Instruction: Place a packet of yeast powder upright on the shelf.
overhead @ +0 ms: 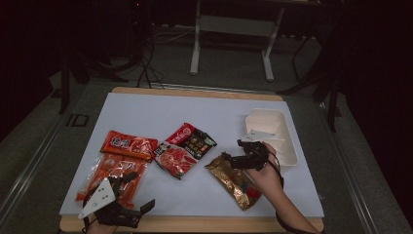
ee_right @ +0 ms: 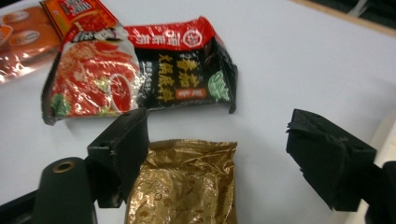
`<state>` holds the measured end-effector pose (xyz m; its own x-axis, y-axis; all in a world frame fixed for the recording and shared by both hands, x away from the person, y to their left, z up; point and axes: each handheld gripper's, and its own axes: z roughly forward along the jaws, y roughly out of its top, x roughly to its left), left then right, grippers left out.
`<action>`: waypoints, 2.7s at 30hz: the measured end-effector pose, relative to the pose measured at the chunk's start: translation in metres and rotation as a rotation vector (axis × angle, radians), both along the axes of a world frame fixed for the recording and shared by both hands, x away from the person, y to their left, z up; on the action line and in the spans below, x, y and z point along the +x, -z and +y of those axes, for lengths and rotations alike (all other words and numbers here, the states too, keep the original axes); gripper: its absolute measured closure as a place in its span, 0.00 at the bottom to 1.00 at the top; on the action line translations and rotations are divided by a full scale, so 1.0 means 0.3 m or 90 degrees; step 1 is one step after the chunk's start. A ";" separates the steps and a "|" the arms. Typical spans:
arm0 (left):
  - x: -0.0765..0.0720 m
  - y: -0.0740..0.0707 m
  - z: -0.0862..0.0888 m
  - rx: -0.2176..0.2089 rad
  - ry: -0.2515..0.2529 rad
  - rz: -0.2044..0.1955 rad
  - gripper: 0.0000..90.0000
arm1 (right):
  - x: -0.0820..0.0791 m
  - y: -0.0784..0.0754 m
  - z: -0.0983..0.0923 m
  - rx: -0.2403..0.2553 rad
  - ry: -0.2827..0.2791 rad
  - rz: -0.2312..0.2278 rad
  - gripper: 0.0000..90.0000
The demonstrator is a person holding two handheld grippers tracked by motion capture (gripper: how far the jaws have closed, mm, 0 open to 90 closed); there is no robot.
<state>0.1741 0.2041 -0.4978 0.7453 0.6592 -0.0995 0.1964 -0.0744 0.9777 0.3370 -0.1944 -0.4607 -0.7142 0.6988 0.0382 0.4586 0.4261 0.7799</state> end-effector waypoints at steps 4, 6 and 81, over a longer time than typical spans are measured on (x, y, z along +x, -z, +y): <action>0.001 0.001 -0.001 0.002 0.000 0.002 0.00 | 0.012 0.038 0.021 -0.007 -0.002 0.016 0.25; 0.001 0.001 -0.002 0.003 0.000 0.002 0.00 | 0.015 0.045 0.026 -0.012 -0.002 0.019 0.25; 0.004 0.008 -0.007 0.025 0.000 0.008 0.00 | -0.044 -0.020 0.065 -0.060 -0.037 0.005 1.00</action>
<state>0.1754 0.2018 -0.5003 0.7443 0.6627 -0.0830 0.2091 -0.1132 0.9713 0.3239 -0.1749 -0.4547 -0.7541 0.6565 -0.0206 0.4364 0.5243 0.7312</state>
